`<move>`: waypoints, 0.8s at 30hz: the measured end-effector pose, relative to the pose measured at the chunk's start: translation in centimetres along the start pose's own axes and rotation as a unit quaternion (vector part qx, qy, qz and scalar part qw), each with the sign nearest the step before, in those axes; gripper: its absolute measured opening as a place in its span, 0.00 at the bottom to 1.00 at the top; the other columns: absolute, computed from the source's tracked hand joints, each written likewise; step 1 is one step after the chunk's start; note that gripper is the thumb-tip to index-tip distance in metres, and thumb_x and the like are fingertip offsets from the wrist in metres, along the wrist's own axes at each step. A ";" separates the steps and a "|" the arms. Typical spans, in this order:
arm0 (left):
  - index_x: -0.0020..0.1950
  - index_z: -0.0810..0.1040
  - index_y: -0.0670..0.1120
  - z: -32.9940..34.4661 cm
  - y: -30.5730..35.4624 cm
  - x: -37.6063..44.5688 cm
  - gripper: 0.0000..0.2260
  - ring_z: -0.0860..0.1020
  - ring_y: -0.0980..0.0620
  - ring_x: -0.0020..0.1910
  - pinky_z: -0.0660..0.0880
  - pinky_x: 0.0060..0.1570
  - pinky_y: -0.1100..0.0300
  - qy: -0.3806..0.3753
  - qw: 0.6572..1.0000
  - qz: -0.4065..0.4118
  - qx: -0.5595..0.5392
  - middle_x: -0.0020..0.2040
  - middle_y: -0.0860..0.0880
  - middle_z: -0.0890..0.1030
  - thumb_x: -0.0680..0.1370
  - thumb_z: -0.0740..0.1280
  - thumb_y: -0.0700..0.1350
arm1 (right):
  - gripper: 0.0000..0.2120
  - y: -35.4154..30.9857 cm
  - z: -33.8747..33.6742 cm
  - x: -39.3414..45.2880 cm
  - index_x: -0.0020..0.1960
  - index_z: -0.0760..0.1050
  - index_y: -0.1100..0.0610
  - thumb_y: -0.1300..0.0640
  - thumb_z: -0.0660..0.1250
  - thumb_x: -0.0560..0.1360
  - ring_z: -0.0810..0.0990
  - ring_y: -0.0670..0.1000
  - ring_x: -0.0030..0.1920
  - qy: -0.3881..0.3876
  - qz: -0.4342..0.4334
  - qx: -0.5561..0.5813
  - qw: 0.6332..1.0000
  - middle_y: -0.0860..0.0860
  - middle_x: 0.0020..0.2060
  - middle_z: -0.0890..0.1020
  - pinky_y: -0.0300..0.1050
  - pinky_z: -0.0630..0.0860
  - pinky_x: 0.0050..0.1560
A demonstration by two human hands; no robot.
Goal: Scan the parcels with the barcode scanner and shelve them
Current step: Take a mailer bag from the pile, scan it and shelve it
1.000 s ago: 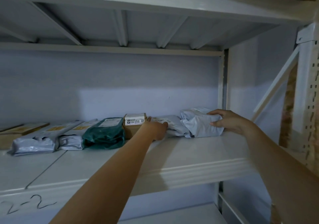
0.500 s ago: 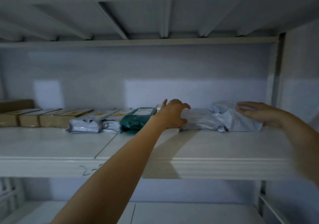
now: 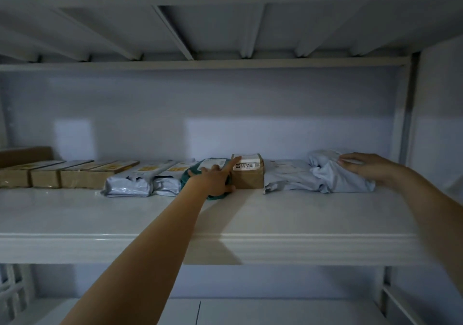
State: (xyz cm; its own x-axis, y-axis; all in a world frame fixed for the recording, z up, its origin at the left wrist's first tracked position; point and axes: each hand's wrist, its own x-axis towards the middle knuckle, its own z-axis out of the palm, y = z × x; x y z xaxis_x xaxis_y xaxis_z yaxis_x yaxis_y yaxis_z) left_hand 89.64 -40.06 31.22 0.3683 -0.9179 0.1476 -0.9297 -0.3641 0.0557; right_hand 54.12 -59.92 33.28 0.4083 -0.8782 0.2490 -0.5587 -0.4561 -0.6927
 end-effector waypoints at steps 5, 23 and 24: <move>0.68 0.25 0.71 0.1 -0.4 0.3 0.38 0.60 0.31 0.73 0.57 0.67 0.29 0.005 1.000 0.016 0.023 0.77 0.39 0.59 0.77 0.57 0.65 | 0.30 -0.4 0.6 -0.8 0.74 0.68 0.48 0.36 0.62 0.76 0.66 0.53 0.74 0.002 -0.002 -0.003 1.000 0.49 0.75 0.66 0.48 0.61 0.76; 0.49 0.78 0.47 -0.6 5.9 -3.9 0.09 0.79 0.42 0.50 0.76 0.53 0.51 0.208 0.947 0.086 -0.229 0.42 0.46 0.78 0.73 0.63 0.48 | 0.25 -3.9 4.4 -10.4 0.77 0.61 0.58 0.50 0.57 0.83 0.69 0.60 0.71 0.240 0.024 0.012 0.970 0.60 0.73 0.68 0.46 0.65 0.70; 0.48 0.79 0.46 -0.4 6.2 -4.8 0.08 0.80 0.44 0.48 0.75 0.54 0.53 0.209 0.944 0.090 -0.240 0.39 0.46 0.79 0.73 0.63 0.47 | 0.24 -4.9 5.1 -11.5 0.77 0.62 0.58 0.51 0.57 0.83 0.70 0.59 0.70 0.236 0.013 0.011 0.972 0.60 0.72 0.70 0.45 0.66 0.68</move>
State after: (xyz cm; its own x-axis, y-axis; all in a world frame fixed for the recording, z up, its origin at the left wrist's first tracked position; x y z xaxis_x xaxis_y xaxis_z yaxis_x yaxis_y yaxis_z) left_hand 82.07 -37.82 31.24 0.2645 -0.7786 0.5690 -0.9083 -0.0029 0.4183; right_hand 55.81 -46.83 30.34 0.0153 -0.8596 0.5108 -0.5472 -0.4347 -0.7152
